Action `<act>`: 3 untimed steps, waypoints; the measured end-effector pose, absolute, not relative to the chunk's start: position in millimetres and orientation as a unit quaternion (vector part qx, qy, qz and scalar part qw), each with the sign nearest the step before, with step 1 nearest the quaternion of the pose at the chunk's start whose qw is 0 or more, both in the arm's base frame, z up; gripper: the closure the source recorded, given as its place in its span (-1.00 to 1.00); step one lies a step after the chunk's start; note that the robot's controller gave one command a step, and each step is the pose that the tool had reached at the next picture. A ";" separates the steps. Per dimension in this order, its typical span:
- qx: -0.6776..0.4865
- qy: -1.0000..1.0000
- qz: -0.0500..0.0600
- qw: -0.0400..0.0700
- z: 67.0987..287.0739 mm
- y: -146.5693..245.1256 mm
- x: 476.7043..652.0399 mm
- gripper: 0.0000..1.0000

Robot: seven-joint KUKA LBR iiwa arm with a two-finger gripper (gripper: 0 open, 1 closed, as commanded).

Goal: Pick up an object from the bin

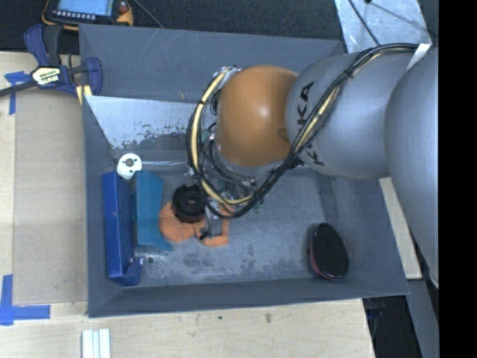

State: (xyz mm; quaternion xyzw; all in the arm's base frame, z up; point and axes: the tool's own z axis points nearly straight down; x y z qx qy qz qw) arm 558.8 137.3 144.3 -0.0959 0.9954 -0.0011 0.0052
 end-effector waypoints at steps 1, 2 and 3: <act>-0.059 0.998 0.000 0.001 124.2 159.6 548.0 1.00; -0.059 0.998 0.000 0.001 124.2 159.5 548.0 1.00; -0.069 0.998 -0.001 -0.002 146.1 176.8 540.2 1.00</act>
Offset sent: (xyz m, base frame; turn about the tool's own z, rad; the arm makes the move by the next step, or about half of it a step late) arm 0.0000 0.0000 0.0000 0.0000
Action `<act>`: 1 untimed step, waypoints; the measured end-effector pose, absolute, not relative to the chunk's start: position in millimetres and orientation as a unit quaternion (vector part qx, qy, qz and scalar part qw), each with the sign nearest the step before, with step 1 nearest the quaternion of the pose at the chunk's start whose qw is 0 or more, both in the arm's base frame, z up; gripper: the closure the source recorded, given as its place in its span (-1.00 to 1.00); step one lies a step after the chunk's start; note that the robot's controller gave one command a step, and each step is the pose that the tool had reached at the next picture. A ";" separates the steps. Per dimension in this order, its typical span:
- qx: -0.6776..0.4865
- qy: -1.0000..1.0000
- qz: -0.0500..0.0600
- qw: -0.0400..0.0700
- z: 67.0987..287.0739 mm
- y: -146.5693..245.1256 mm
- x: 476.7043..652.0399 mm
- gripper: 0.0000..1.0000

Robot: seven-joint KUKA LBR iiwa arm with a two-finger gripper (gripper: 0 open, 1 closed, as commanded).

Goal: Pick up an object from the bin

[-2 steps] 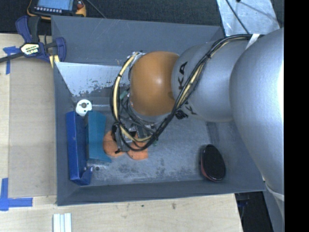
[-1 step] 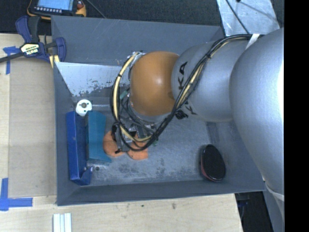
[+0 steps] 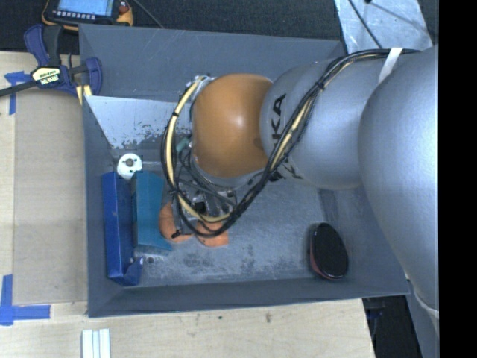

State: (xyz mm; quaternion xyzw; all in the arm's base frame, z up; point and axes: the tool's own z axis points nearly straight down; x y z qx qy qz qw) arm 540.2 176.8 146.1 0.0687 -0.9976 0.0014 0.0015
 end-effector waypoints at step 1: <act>0.089 -0.996 -0.002 -0.002 173.4 175.2 566.3 1.00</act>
Offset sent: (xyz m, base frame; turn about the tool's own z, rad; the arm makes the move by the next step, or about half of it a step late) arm 0.0483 -0.0287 0.0693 0.0019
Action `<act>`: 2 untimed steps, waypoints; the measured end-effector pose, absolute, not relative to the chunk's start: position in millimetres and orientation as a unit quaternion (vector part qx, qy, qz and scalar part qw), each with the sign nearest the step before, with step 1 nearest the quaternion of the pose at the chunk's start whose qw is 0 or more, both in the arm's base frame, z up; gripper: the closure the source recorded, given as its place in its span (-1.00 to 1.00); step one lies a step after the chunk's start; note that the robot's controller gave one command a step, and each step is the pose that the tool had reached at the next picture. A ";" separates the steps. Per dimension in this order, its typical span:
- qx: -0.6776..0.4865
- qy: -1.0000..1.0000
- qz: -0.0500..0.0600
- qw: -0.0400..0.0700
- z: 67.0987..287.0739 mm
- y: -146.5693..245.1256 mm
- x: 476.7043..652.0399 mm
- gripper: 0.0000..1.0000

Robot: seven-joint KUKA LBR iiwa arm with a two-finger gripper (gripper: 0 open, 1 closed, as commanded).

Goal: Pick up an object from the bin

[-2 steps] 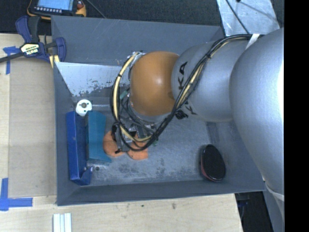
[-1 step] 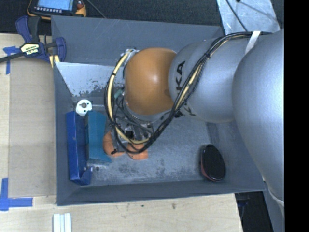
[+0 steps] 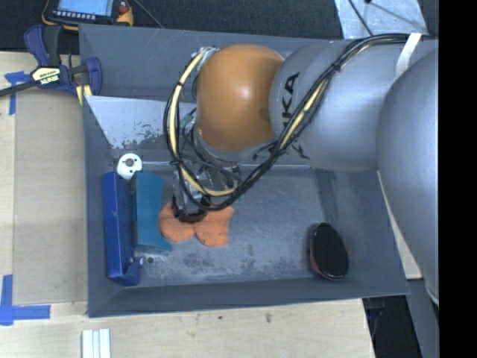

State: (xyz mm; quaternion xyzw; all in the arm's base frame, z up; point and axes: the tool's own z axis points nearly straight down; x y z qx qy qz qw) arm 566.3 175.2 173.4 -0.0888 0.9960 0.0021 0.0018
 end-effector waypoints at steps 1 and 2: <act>-0.067 0.998 0.000 0.002 216.1 147.7 589.6 -1.00; -0.067 0.998 0.000 0.002 216.0 147.7 589.5 -1.00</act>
Offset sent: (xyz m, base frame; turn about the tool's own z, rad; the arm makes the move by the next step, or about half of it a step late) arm 0.0000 0.0000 0.0000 0.0000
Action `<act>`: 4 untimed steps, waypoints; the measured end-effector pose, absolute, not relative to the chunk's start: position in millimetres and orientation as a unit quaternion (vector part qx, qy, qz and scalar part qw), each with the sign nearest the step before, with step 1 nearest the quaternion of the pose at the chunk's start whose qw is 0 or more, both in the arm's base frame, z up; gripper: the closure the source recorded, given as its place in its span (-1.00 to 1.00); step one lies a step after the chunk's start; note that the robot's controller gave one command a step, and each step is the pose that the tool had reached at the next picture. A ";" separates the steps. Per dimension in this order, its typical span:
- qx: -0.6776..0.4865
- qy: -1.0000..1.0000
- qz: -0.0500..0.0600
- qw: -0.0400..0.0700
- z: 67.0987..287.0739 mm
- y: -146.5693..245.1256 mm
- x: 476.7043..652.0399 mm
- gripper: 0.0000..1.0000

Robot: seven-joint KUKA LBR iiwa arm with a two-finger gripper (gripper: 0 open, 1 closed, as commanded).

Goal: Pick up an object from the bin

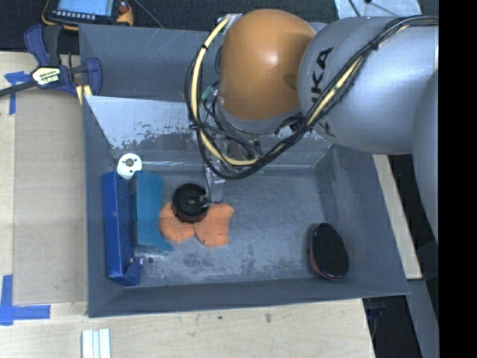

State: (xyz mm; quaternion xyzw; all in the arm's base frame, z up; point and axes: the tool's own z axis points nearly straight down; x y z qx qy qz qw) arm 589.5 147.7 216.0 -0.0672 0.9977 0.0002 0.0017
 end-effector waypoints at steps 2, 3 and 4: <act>-0.080 0.997 0.001 0.003 92.9 116.3 543.0 -1.00; -0.078 0.997 0.000 -0.001 89.3 113.0 540.6 -1.00; -0.231 0.973 0.000 0.001 99.6 114.0 566.6 1.00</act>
Offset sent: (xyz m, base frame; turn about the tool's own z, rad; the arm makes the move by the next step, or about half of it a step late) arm -0.0491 -0.0333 -0.1239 -0.0242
